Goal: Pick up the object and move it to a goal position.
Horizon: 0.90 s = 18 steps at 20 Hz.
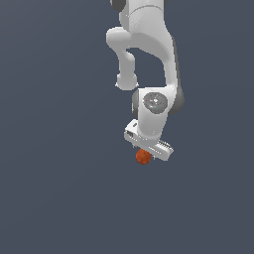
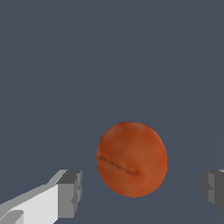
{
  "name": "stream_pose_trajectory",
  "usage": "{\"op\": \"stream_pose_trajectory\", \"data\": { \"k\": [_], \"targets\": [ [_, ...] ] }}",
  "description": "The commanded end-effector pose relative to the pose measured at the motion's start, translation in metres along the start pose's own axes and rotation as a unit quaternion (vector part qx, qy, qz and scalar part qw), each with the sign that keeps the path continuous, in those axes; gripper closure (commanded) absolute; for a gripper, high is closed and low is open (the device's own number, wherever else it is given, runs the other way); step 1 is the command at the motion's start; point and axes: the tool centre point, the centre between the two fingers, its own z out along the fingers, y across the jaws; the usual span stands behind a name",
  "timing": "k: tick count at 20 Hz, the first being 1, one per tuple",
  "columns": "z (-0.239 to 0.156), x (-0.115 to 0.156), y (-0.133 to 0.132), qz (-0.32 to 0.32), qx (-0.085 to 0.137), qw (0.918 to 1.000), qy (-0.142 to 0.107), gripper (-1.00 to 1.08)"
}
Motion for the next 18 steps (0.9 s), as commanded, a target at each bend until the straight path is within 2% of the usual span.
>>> {"op": "stream_pose_trajectory", "data": {
  "k": [1, 6, 11, 12, 18],
  "targets": [
    [0.011, -0.001, 0.001, 0.001, 0.000, 1.0000, 0.000, -0.92],
    [0.036, -0.001, 0.001, 0.002, 0.000, 1.0000, 0.000, -0.92],
    [0.041, 0.000, 0.000, 0.002, 0.000, 1.0000, 0.000, -0.92],
    [0.041, 0.000, 0.000, 0.002, 0.000, 1.0000, 0.000, 1.08],
    [0.041, 0.000, 0.000, 0.002, 0.000, 1.0000, 0.000, 1.08]
  ]
}}
